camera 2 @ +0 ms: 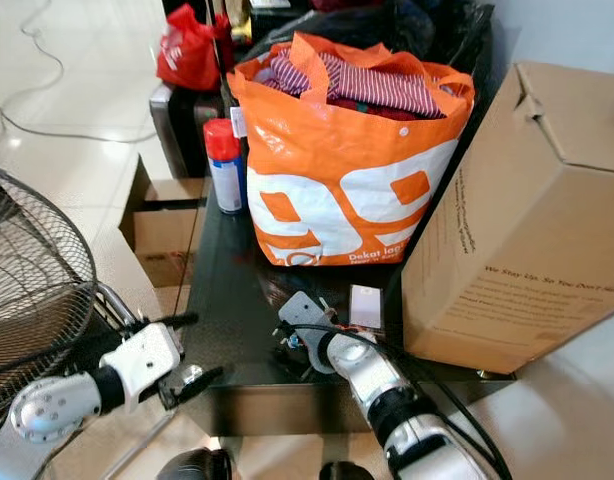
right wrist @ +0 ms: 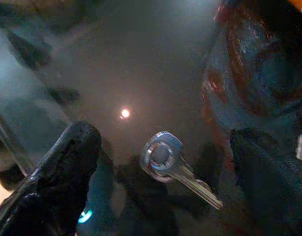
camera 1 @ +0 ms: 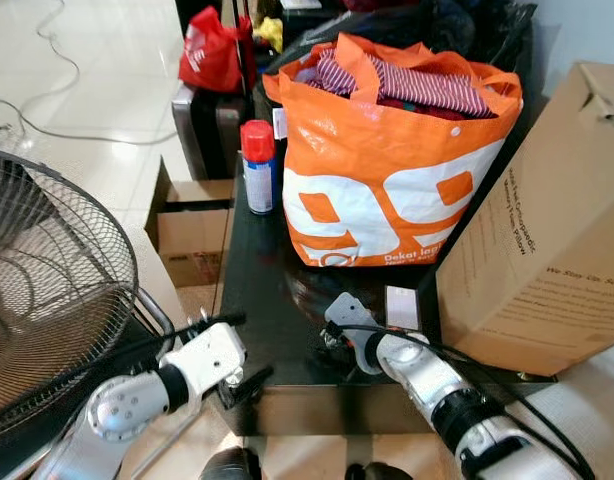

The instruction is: Hang keys on a hook

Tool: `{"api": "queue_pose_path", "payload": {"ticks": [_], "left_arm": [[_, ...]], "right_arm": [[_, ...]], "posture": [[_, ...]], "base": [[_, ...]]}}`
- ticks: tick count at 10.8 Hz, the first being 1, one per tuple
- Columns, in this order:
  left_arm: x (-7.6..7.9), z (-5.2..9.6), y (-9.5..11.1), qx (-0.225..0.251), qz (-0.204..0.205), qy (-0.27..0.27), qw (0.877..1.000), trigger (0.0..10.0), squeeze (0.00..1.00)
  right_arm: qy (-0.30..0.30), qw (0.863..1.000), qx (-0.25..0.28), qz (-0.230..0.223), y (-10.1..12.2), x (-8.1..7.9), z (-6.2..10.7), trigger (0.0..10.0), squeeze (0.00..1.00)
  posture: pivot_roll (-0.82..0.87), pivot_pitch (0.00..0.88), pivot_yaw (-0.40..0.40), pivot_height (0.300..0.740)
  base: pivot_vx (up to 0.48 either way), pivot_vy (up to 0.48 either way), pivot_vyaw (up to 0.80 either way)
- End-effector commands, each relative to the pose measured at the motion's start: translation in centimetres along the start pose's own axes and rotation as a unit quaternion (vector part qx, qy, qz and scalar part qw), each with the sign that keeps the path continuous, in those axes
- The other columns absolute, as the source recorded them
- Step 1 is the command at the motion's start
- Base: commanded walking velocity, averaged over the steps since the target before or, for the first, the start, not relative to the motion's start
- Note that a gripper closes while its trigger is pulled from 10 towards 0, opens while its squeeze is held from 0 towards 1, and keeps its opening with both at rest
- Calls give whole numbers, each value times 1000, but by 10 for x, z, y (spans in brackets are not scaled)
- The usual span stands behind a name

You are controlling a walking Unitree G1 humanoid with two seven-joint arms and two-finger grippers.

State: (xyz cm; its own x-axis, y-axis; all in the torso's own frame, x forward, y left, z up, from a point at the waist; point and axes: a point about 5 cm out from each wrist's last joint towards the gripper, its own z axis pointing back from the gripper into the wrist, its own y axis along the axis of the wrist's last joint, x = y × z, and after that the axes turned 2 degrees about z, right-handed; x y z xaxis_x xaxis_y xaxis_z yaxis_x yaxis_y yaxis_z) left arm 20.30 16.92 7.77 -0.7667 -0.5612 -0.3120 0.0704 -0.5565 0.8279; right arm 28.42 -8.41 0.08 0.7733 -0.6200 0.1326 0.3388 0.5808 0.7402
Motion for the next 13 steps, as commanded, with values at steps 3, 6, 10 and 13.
{"api": "queue_pose_path", "payload": {"ticks": [3, 6, 10, 13], "left_arm": [[12, -4, -9, -5, -2, -14, 1000, 10000, 0], [15, -5, -10, -5, -8, -19, 1000, 10000, 0], [14, -4, -11, -6, -11, -22, 1000, 10000, 0], [14, -3, -12, -8, -11, -25, 1000, 10000, 0]], "right_arm": [[-28, 998, -45, 22, -10, 10, 0, 8118, 0], [-23, 995, -72, 59, -17, 15, 3, 4196, 0], [-11, 987, -117, 113, -27, 19, 6, 510, 0], [9, 982, -145, 117, -34, 22, 10, 314, 0]], "posture": [[81, 131, -27, 740], [77, 127, -27, 740], [82, 140, -30, 740], [80, 140, -31, 740]], "base": [[0, 0, 0], [0, 0, 0], [0, 0, 0], [0, 0, 0]]}}
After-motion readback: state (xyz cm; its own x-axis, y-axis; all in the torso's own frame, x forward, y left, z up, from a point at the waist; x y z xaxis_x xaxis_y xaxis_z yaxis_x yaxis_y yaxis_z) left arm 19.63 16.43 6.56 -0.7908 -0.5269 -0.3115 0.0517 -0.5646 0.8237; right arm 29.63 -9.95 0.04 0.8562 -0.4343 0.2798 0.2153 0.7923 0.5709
